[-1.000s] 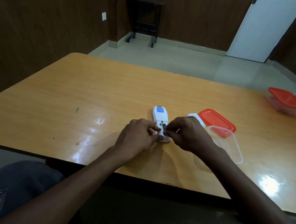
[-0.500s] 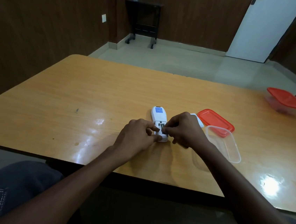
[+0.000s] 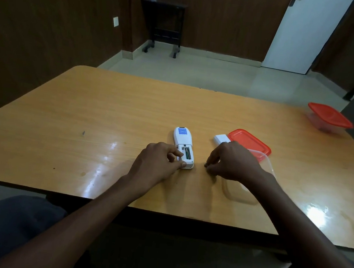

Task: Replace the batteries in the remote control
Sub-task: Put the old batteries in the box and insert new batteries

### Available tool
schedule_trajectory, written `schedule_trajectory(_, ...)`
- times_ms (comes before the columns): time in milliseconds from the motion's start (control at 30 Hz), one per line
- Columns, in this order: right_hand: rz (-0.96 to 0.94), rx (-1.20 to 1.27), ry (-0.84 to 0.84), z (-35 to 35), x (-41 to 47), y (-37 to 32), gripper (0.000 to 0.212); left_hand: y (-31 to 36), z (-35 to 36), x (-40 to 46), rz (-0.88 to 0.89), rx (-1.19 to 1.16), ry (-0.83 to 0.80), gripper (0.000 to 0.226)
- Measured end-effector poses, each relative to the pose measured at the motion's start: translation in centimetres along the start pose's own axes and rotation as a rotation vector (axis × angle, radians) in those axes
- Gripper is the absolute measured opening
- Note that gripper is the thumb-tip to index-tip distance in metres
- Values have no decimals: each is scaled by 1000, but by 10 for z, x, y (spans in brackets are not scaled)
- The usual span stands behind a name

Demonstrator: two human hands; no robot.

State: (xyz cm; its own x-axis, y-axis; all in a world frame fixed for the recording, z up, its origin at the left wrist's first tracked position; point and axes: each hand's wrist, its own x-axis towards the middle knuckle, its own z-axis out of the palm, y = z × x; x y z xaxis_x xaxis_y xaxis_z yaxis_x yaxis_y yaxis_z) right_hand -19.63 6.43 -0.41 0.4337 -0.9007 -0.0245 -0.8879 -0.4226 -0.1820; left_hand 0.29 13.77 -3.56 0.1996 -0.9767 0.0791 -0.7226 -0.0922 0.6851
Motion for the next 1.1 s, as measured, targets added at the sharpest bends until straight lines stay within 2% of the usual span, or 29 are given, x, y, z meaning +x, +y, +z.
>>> schedule_trajectory(133, -60, 20, 59, 1, 1, -7, 23, 1, -1, 0, 6, 7, -2, 33)
schedule_trajectory(233, -83, 221, 178, 5, 6, -14, 23, 1, -1, 1, 14, 24, -11, 38)
schedule_trajectory(500, 24, 675, 324, 17, 13, -34, 22, 0, -2, 1, 31, 33, -33, 41)
schedule_trajectory(633, 18, 680, 326, 15, 16, -36, 27, 0, -2, 1, 39, 32, -36, 41)
schedule_trajectory(767, -21, 497, 221, 17, 18, -37, 20, -1, -1, 0, 35, 25, -26, 38)
schedule_trajectory(867, -57, 441, 184, 17, 19, -36, 24, -3, 0, 1, 30, 14, -18, 35)
schedule_trajectory(1100, -59, 565, 252, 17, 21, -32, 24, -3, 0, 1, 26, 21, -8, 34)
